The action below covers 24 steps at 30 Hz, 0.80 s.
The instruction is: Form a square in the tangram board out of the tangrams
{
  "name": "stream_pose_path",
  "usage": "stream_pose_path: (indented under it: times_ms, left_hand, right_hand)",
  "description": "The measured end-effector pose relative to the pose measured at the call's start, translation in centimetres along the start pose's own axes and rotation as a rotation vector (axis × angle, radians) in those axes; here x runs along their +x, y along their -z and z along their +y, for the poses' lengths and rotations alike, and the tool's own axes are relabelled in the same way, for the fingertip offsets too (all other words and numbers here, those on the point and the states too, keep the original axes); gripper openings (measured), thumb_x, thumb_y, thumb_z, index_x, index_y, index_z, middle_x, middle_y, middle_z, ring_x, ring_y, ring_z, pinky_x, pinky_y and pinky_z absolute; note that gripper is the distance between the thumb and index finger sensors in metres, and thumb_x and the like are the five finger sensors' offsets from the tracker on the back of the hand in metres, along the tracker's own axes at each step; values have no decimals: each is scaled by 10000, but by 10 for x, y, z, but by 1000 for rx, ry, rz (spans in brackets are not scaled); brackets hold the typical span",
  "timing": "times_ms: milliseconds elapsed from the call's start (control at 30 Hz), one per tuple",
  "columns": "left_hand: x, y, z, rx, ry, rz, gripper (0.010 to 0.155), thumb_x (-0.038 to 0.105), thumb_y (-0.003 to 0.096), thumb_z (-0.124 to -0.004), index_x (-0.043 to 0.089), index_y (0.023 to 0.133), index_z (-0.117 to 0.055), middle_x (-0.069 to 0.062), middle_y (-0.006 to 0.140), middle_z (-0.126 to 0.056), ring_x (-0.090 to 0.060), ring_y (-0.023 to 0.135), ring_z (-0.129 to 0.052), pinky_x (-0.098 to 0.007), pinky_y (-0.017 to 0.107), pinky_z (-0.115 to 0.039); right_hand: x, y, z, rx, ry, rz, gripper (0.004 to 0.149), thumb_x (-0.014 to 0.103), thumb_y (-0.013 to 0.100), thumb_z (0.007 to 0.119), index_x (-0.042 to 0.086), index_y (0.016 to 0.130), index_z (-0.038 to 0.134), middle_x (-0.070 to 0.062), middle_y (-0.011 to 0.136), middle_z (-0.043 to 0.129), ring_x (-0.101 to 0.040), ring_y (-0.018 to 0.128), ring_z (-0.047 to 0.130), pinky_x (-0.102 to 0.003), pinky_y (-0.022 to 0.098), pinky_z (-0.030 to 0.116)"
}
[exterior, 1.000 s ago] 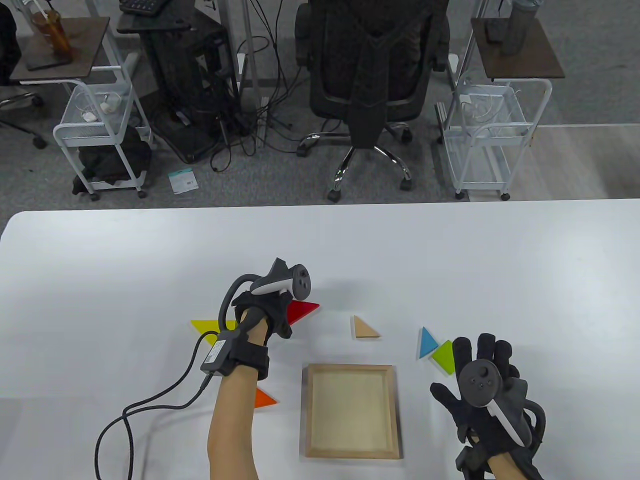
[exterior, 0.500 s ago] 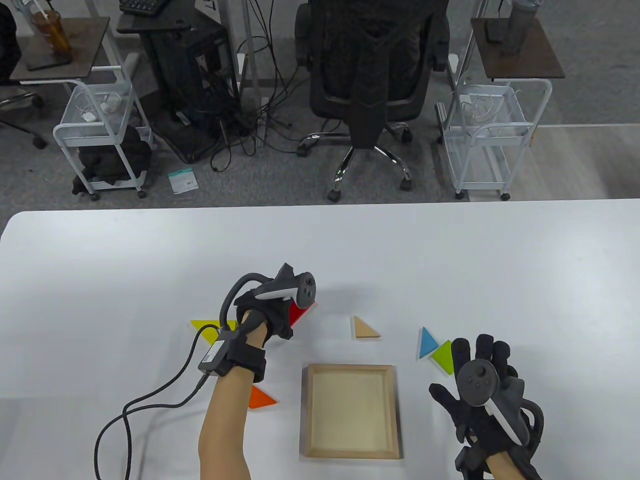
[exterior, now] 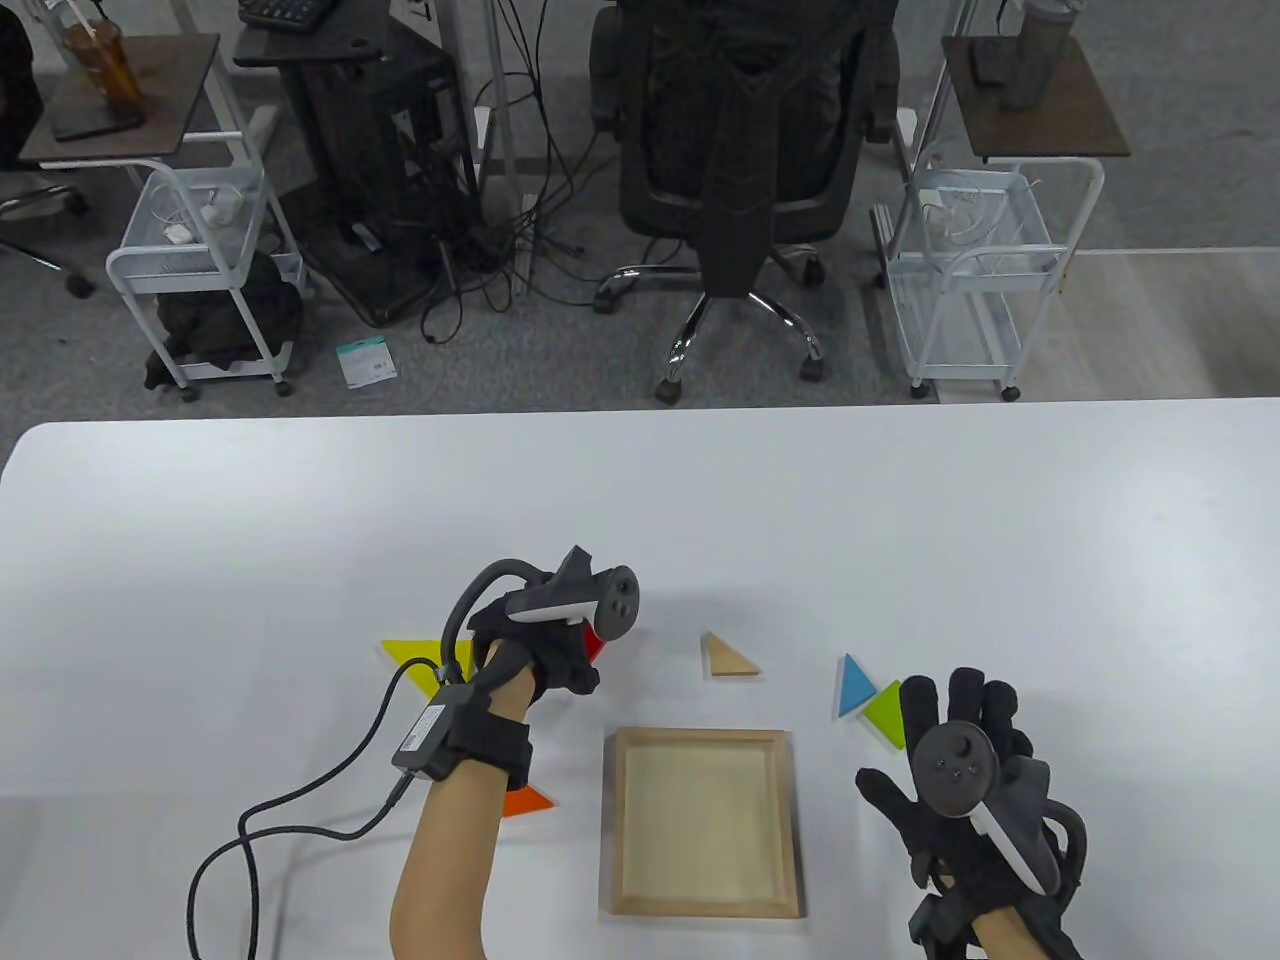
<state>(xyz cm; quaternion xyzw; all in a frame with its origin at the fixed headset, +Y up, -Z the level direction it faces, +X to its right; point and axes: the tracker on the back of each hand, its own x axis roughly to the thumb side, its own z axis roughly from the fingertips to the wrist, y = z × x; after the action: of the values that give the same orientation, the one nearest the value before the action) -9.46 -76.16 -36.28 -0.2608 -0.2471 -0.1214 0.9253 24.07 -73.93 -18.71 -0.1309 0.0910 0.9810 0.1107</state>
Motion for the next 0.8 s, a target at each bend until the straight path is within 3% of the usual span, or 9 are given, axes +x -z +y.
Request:
stream_pose_path:
  times_ms: [200,433,633,800]
  left_hand:
    - [38,-32,16,99,8,-95,974,623,398,-771,-6,1069,-450,-243,1028,-602,-464,846,-780,-584,685,-774]
    - [98,-57,1,135,52,-245,967,625,408,-761,-12,1069,-457,-248,1022,-618,-463,832,-798,-581,670,-789]
    - [132,-65,-11,145,108,-291,963,630,413,-753,-12,1068,-461,-247,1019,-625,-459,822,-812,-575,662,-801]
    - [149,-65,-16,165,146,-260,960,633,414,-750,-14,1066,-467,-250,1013,-636,-456,812,-822,-573,652,-809]
  right_hand:
    - [0,0,1,-6,-1,-2,893,701,296,553,500,971,4,141,993,-246,-167,950,-260,-467,833,73]
    - [3,-2,3,-16,-21,-11,892,705,291,545,505,969,1,146,989,-251,-160,946,-269,-467,833,69]
    - [0,-2,1,-21,0,-4,893,705,290,545,504,970,2,147,989,-252,-159,946,-270,-467,832,68]
    - [-2,-1,0,-24,12,-1,894,704,291,547,503,971,2,147,989,-252,-159,945,-271,-467,833,66]
